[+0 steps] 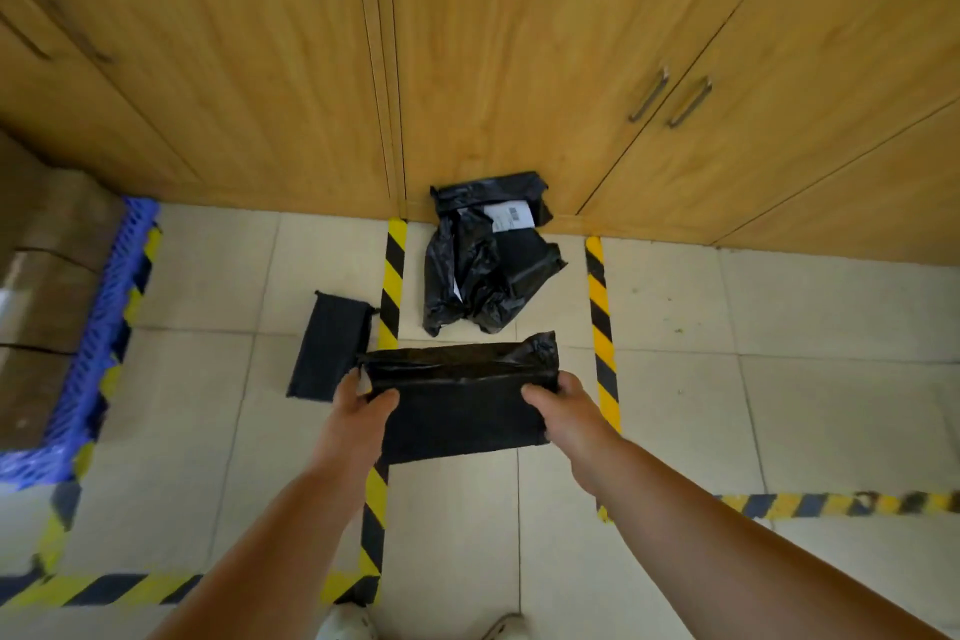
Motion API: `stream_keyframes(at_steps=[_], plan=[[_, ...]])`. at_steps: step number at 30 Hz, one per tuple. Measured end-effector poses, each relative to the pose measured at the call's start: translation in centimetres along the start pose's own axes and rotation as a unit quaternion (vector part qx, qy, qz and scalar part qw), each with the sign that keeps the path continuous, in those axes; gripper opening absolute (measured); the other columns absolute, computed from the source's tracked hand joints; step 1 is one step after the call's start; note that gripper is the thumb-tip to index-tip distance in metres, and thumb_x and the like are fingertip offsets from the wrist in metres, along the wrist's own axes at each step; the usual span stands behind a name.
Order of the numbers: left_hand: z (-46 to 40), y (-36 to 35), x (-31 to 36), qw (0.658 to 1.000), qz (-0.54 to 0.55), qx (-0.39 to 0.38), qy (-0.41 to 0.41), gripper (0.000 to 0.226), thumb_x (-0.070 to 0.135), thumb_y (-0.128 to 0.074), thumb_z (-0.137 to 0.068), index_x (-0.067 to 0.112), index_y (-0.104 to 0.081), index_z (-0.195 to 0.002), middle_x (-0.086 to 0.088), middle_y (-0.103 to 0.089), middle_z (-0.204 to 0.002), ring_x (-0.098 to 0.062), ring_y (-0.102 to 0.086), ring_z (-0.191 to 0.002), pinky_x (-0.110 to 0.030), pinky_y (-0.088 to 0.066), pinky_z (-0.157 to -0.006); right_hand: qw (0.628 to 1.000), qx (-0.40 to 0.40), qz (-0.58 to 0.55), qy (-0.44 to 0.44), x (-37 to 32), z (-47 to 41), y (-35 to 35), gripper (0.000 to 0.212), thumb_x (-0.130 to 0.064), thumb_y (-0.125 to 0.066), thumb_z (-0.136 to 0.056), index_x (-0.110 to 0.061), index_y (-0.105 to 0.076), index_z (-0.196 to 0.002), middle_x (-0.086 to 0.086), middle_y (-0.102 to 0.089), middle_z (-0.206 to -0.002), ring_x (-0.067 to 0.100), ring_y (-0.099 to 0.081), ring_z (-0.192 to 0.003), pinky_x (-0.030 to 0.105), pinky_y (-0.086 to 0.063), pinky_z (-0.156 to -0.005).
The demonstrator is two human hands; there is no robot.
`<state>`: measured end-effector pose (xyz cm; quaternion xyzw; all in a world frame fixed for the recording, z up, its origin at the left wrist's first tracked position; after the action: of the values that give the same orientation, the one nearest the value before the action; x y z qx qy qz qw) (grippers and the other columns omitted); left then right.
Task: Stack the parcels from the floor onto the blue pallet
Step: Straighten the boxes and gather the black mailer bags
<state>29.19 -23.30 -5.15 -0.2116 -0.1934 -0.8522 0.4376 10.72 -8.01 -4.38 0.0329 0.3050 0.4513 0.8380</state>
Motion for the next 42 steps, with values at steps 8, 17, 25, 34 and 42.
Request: stream_keyframes(at_steps=[8, 17, 25, 34, 42], plan=[[15.3, 5.6, 11.6, 0.999, 0.034, 0.005, -0.038, 0.048, 0.029, -0.050, -0.096, 0.041, -0.035, -0.140, -0.007, -0.047, -0.133, -0.029, -0.049, -0.118, -0.050, -0.050, -0.092, 0.998, -0.003, -0.051, 0.035, -9.6, 16.6, 4.0, 0.029, -0.043, -0.045, -0.096, -0.021, -0.047, -0.115, 0.003, -0.052, -0.107, 0.023, -0.051, -0.103, 0.047, -0.043, -0.103], [29.5, 11.8, 18.2, 0.992, 0.087, -0.004, -0.086, 0.023, 0.041, -0.045, -0.096, 0.033, -0.050, -0.117, -0.005, -0.055, -0.123, -0.024, -0.053, -0.107, -0.040, -0.052, -0.076, 0.986, -0.015, -0.152, 0.072, -16.9, 32.1, 7.0, 0.034, -0.050, -0.032, -0.099, -0.025, -0.054, -0.098, 0.000, -0.057, -0.098, 0.018, -0.056, -0.093, 0.039, -0.054, -0.079], [36.1, 14.9, 21.0, 0.975, 0.173, -0.024, -0.141, 0.029, 0.044, -0.060, -0.088, 0.023, -0.049, -0.104, -0.003, -0.059, -0.090, -0.021, -0.056, -0.083, -0.047, -0.049, -0.088, 0.961, 0.056, -0.218, 0.160, -19.4, 39.2, 8.2, 0.029, -0.044, -0.053, -0.093, -0.017, -0.047, -0.085, 0.009, -0.057, -0.092, 0.022, -0.056, -0.085, 0.049, -0.053, -0.088], [40.2, 18.3, 22.3, 0.957, 0.192, -0.016, -0.217, 0.037, 0.005, -0.069, -0.079, 0.011, -0.053, -0.113, -0.017, -0.064, -0.094, -0.030, -0.063, -0.081, -0.034, -0.050, -0.062, 0.932, 0.015, -0.298, 0.204, -21.5, 43.2, 7.5, 0.012, -0.006, -0.061, -0.087, -0.009, -0.050, -0.086, 0.020, -0.063, -0.087, 0.032, -0.061, -0.079, 0.041, -0.051, -0.068], [43.0, 20.7, 23.4, 0.936, 0.196, -0.032, -0.290, 0.057, -0.002, -0.064, -0.081, 0.013, -0.042, -0.131, -0.013, -0.051, -0.123, -0.026, -0.059, -0.089, -0.033, -0.047, -0.062, 0.951, -0.097, -0.205, 0.209, -23.6, 45.8, 6.0, 0.020, -0.015, -0.064, -0.086, -0.007, -0.065, -0.104, 0.015, -0.073, -0.089, 0.031, -0.066, -0.085, 0.038, -0.055, -0.070]])
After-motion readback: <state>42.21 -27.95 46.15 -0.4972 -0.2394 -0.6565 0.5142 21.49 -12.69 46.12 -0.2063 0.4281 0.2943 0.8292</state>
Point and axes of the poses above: each hand's wrist, its own z-axis away from the middle knuckle, its own y-axis out of the back of the hand, x = y × z, the point moved 7 cm from there along -z, towards the middle knuckle
